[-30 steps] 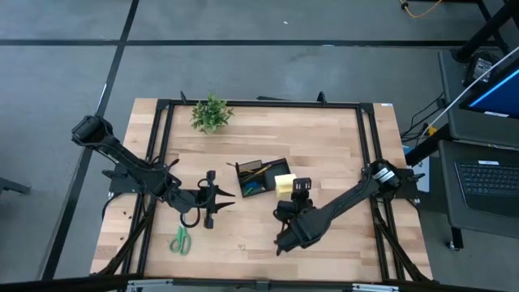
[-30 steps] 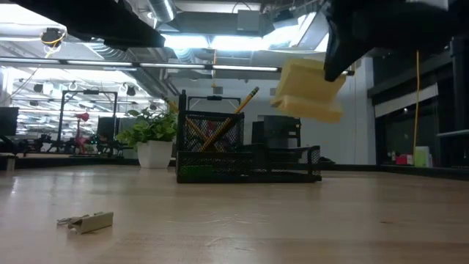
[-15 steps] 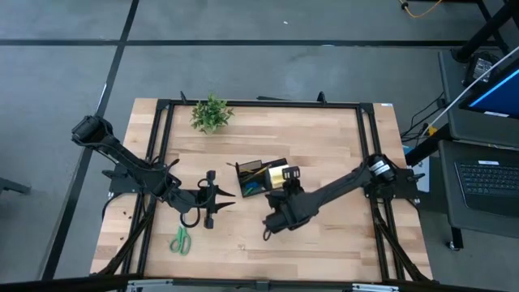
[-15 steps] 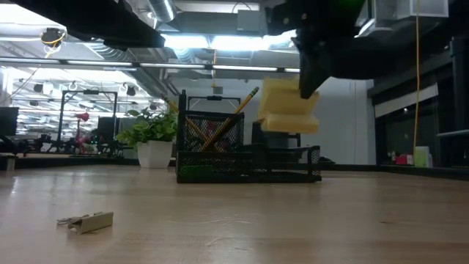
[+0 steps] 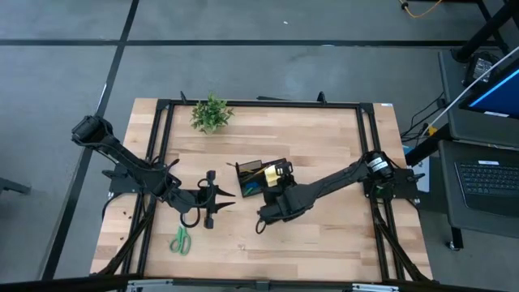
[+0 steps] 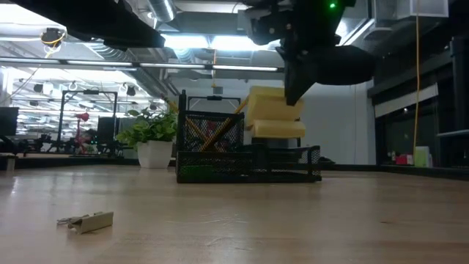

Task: Pick and place office supplies into organizer
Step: Put the yellow sticky notes into the black desk organizer

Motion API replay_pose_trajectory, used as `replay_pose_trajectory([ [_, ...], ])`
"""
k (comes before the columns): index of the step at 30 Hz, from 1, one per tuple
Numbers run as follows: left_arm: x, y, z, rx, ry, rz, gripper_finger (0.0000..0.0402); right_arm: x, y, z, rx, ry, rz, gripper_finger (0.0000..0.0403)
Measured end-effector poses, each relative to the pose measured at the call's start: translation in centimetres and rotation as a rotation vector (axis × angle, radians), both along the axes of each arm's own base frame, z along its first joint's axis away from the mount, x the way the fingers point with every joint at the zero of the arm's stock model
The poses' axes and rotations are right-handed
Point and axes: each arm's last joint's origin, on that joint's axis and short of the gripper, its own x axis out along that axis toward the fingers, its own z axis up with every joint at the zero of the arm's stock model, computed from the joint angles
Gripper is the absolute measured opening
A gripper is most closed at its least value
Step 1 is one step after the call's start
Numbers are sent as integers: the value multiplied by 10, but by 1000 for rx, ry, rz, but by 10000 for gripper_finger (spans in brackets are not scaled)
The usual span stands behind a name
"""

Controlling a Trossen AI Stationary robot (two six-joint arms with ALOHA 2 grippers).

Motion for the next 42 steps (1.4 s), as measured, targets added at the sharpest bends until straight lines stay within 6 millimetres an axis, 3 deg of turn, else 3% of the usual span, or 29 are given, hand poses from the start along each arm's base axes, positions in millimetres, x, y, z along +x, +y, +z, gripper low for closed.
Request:
replay_pose_trajectory([
  [7,0,0,0,0,0,0,90,2,-10,-2,21,18,-26,6],
  [17,0,0,0,0,0,0,90,-6,-16,-36,18,52,-35,6],
  [25,0,0,0,0,0,0,90,-1,-15,-39,34,18,2,6],
  [34,0,0,0,0,0,0,90,5,-31,-40,70,29,-24,6],
  [42,0,0,0,1,0,0,90,5,-32,-46,80,30,-13,6],
])
